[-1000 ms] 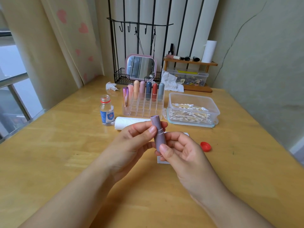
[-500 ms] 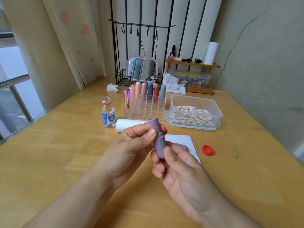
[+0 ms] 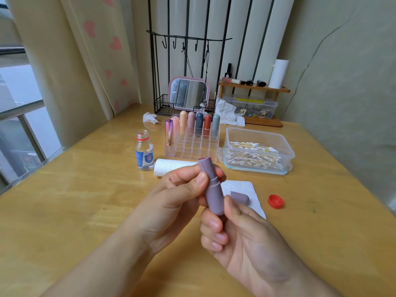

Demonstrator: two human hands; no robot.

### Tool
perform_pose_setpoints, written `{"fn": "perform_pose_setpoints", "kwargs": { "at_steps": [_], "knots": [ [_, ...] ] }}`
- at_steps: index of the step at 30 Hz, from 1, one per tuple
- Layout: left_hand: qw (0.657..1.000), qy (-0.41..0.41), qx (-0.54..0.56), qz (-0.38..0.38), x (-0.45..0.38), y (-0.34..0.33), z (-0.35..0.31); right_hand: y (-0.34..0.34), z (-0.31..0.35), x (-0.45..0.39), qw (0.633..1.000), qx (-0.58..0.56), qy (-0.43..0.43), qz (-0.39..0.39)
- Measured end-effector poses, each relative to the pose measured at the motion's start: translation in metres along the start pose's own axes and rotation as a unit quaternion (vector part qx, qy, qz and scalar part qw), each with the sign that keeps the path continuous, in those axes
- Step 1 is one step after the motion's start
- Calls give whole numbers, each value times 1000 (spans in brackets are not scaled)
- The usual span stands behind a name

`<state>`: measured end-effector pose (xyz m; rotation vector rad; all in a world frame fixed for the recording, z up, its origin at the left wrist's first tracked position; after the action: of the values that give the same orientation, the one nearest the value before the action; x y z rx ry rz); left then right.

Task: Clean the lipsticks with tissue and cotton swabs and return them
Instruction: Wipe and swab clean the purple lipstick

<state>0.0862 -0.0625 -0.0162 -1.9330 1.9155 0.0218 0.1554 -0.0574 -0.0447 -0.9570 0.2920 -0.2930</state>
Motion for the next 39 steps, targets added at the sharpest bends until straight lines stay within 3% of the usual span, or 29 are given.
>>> {"fn": "perform_pose_setpoints", "kwargs": {
  "at_steps": [2, 4, 7, 9, 11, 15, 18, 21, 24, 26, 28, 30, 34, 36, 39],
  "knots": [
    [1000, 5, 9, -1, 0, -1, 1, 0, 0, 0, 1000, 3, 3, 0],
    [1000, 11, 18, -11, -1, 1, 4, 7, 7, 0, 994, 59, 69, -65],
    [1000, 11, 10, -21, -2, -2, 6, 13, 24, 8, 928, 270, 180, -183],
    [1000, 14, 7, -23, -1, -5, 6, 10, 28, 11, 890, 352, 207, -203],
    [1000, 11, 2, -5, -1, -7, 6, 6, 22, 9, 909, 323, 193, -177],
    [1000, 20, -1, -3, 0, -3, 6, 4, 0, -1, 994, 51, 64, -77],
    [999, 24, 43, 10, 2, -8, 5, -5, -6, 0, 999, -34, -15, -10],
    [999, 18, 32, 3, 0, -5, 6, 4, 6, 3, 988, 87, 48, -119],
    [999, 14, 28, 12, -2, -6, 6, 4, 26, 11, 922, 298, 161, -191],
    [1000, 13, 24, 8, -2, -7, 7, 6, 27, 12, 899, 346, 184, -196],
    [1000, 17, 12, 10, -1, -7, 8, 2, 18, 8, 931, 289, 157, -157],
    [999, 29, 12, 10, 0, -6, 9, 0, 7, 3, 979, 123, 103, -124],
    [998, 37, 55, 3, 2, -8, 6, -8, -8, 1, 996, -77, -34, -44],
    [998, 30, 55, -1, 2, -8, 5, -7, -5, 1, 997, -38, -25, -65],
    [999, 22, 40, 4, -1, -6, 7, 0, 17, 9, 963, 192, 89, -167]
  ]
}}
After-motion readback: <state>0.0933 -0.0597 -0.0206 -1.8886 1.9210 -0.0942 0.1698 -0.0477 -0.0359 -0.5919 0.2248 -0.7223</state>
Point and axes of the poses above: each hand's wrist, its own x-axis away from the middle knuckle, its own y-axis out of the back of the hand, z = x × y, the point moved 8 cm from there along -x, towards the middle knuckle, and after that the axes turned 9 degrees about -x, right-handed, at the moved point
